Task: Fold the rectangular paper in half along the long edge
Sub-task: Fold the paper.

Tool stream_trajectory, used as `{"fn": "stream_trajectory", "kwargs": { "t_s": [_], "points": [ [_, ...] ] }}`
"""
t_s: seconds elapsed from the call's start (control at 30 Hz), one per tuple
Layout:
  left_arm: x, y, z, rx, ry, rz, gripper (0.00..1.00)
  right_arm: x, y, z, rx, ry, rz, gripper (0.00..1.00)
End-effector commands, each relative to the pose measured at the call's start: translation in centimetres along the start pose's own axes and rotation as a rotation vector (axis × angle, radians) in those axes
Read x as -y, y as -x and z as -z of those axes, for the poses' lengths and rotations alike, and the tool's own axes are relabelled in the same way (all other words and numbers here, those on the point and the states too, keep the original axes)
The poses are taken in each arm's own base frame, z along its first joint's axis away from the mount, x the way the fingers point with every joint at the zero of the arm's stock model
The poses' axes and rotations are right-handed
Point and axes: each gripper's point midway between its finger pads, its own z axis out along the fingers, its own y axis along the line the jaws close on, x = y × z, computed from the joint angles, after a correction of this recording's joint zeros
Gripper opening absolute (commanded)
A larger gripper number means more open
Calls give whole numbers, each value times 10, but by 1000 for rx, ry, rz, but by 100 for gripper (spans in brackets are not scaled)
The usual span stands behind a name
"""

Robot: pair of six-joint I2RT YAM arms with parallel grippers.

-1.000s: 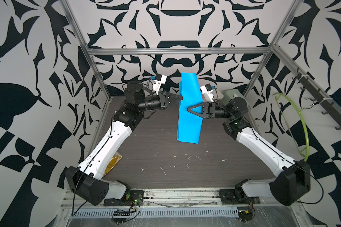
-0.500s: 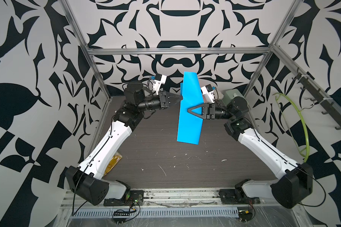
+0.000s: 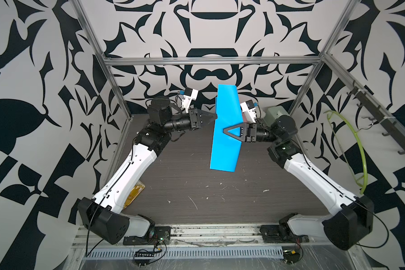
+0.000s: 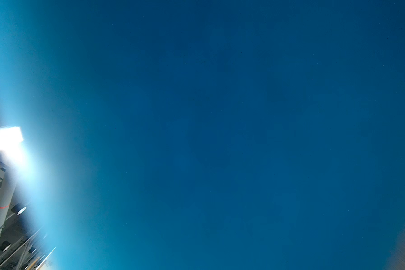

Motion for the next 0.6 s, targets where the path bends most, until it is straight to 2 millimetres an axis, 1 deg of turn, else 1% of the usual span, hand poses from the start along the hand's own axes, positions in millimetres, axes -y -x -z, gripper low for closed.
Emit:
{"fn": "stream_trajectory", "kwargs": {
  "t_s": [0.0, 0.1, 0.2, 0.33, 0.57],
  "points": [
    [11, 2, 5, 10, -18, -43, 0, -35, 9, 1, 18, 47, 123, 12],
    [11, 2, 5, 13, -15, -43, 1, -35, 8, 1, 16, 48, 123, 8],
    [11, 3, 5, 14, -14, -42, 16, -35, 8, 2, 16, 48, 122, 4],
    [13, 4, 7, 18, -10, -49, 31, -35, 8, 2, 15, 49, 124, 3],
    [15, 11, 24, 57, 20, -66, 40, -36, 7, 2, 10, 52, 125, 2]
  ]
}}
